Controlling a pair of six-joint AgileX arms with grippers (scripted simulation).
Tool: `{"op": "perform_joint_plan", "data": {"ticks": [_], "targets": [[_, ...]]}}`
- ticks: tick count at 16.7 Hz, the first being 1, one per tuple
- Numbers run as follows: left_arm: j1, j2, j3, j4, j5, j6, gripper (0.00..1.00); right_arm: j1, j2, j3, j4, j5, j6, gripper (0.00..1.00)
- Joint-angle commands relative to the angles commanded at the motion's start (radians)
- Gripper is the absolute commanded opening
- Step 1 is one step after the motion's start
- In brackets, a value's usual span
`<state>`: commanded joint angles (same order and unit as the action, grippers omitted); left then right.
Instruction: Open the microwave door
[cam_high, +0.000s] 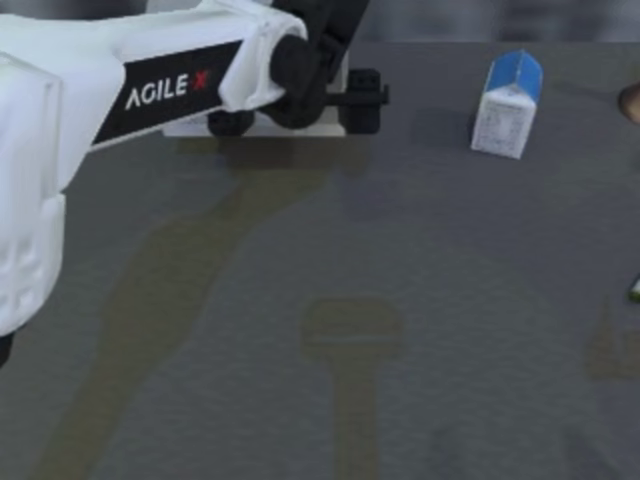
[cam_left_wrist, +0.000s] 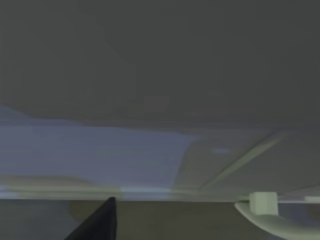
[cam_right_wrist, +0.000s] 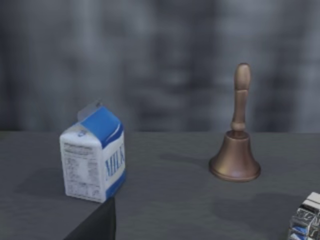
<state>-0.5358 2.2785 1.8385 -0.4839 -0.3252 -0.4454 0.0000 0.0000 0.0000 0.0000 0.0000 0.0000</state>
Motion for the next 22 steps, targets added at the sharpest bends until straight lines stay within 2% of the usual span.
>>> {"op": "perform_joint_plan", "data": {"ticks": [3, 16, 22], "targets": [[0.0, 0.001, 0.0, 0.001, 0.0, 0.0, 1.0, 0.0, 0.0, 0.0, 0.0, 0.0, 0.0, 1.0], [0.0, 0.001, 0.0, 0.001, 0.0, 0.0, 0.02, 0.0, 0.0, 0.0, 0.0, 0.0, 0.0, 1.0], [0.0, 0.001, 0.0, 0.001, 0.0, 0.0, 0.0, 0.0, 0.0, 0.0, 0.0, 0.0, 0.0, 1.0]]}}
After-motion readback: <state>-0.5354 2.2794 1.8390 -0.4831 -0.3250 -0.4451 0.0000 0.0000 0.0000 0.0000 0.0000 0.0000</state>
